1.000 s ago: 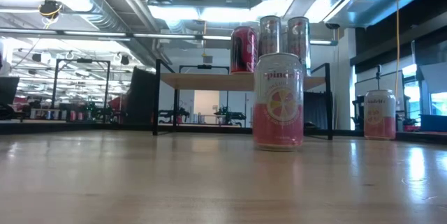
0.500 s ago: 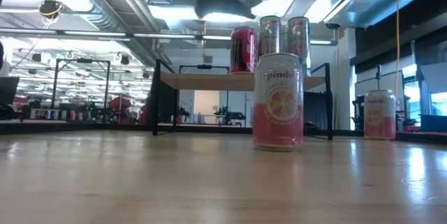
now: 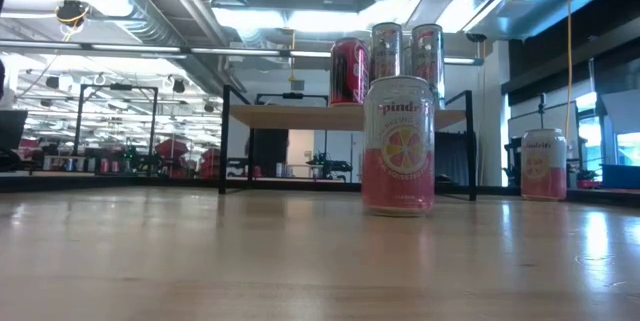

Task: Place canned beverage on shelf
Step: Put the bottom yellow-white soda can on the shelf

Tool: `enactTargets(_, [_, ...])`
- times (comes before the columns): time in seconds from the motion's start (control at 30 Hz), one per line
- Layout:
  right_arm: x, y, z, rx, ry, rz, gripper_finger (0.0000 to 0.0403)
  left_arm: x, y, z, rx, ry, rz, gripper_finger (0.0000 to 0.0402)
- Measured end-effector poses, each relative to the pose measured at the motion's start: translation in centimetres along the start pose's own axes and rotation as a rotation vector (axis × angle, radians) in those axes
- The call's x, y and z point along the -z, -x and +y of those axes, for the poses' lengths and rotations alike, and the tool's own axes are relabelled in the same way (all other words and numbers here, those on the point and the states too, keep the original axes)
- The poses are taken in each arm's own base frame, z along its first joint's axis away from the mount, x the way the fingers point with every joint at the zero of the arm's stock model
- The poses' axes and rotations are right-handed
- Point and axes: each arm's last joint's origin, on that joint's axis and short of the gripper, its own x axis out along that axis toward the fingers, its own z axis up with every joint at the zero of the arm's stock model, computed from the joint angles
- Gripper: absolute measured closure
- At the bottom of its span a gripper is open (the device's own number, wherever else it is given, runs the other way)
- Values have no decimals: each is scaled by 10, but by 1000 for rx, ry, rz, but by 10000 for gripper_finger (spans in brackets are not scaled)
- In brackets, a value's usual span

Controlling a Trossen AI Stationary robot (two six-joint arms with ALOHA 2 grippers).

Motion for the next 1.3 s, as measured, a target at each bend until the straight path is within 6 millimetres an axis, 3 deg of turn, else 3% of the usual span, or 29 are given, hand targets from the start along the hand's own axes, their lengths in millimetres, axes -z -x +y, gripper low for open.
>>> enactTargets(0.23, [4, -2, 0, 2, 1, 9, 47, 4, -7, 0, -9, -3, 10, 19])
enactTargets(0.53, [6, -7, 1, 17, -29, 18, 47, 38, -49, 3, -27, -193, 131, 19])
enactTargets(0.8, [5, -7, 0, 49, -129, 6, 47, 52, -68, 13, -72, -298, 190, 19])
enactTargets(1.17, [5, -7, 0, 53, -180, 2, 47, 73, -91, 30, -131, -315, 298, 20])
enactTargets(1.3, [5, -7, 0, 55, -178, 1, 47, 79, -96, 32, -143, -283, 321, 40])
